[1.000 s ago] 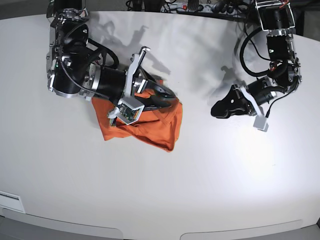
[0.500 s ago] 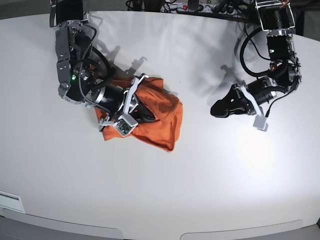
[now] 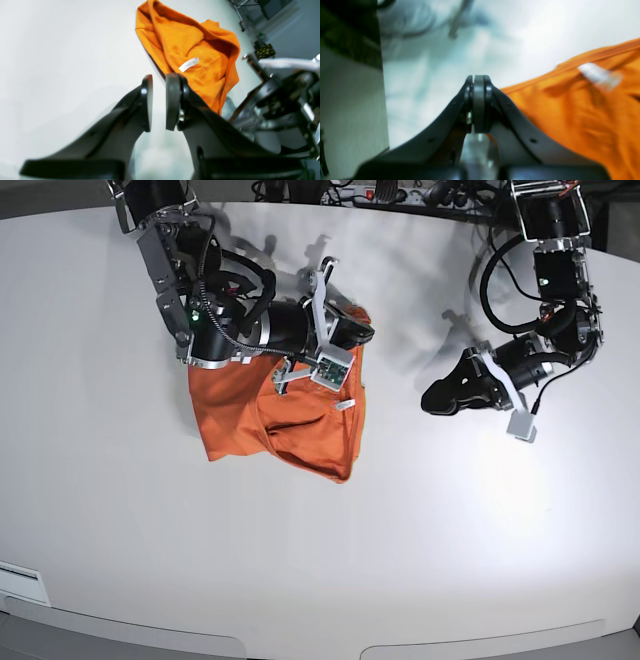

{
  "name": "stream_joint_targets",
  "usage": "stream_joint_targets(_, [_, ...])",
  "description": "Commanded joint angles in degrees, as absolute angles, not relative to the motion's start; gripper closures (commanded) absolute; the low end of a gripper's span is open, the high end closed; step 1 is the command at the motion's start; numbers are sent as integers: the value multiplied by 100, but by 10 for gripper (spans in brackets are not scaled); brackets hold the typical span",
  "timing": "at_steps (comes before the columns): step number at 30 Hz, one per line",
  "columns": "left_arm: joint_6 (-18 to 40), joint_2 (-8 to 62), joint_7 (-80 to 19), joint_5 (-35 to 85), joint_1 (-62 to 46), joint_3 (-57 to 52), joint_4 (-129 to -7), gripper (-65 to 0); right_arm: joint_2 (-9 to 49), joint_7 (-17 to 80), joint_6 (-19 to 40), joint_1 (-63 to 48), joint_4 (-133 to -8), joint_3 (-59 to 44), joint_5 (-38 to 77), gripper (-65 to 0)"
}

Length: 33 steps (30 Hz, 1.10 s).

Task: Fold the T-shirt properly
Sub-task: 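Press and tuck the folded bundle with the right gripper, then grasp the bundle's sides with both grippers and square it up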

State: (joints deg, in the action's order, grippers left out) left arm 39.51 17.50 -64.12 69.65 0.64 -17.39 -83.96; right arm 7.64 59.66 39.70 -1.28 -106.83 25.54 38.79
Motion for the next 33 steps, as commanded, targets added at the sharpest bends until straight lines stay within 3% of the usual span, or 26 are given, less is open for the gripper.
stream_joint_targets(1, [4000, 1828, -6311, 7269, 161, -1769, -8490, -101, 749, 5819, 4000, -38, -10794, 2613, 3898, 0])
stream_joint_targets(3, [4000, 1833, -6355, 7555, 178, -1769, -8495, -74, 749, 5594, 4000, 36, -10796, 2668, 3680, 0])
stream_joint_targets(5, [4000, 1868, -6543, 7837, 209, -1772, -8517, 0, 749, 5177, 4000, 128, -10816, 2630, 3406, 0])
stream_joint_targets(12, [4000, 1968, -7636, 8500, 270, -1739, -8812, 0, 749, 4088, 4000, 193, -11406, 1664, 2333, 0])
stream_joint_targets(16, [4000, 1968, -7721, 8500, 270, -1406, -9511, 0, 788, 3920, 3787, 325, -11426, 899, 2027, 0])
stream_joint_targets(20, [4000, 1966, -7601, 7441, 268, -506, -10460, 0, 1151, 3811, 3795, 541, -11399, 628, 2073, 0])
stream_joint_targets(23, [4000, 1962, -6936, 6090, 268, 309, -10742, 0, 1411, 3776, 3800, 792, -11043, 633, 2078, 0])
stream_joint_targets(26, [4000, 1890, -6379, 4982, 257, 1009, -10739, 0, 1599, 3524, 3966, 1116, -10265, 637, 2102, 0])
stream_joint_targets(33, [4000, 1925, -6053, 3911, 255, 1925, -10696, 0, 1728, 3424, 4000, 2093, -8193, 720, 2265, 0])
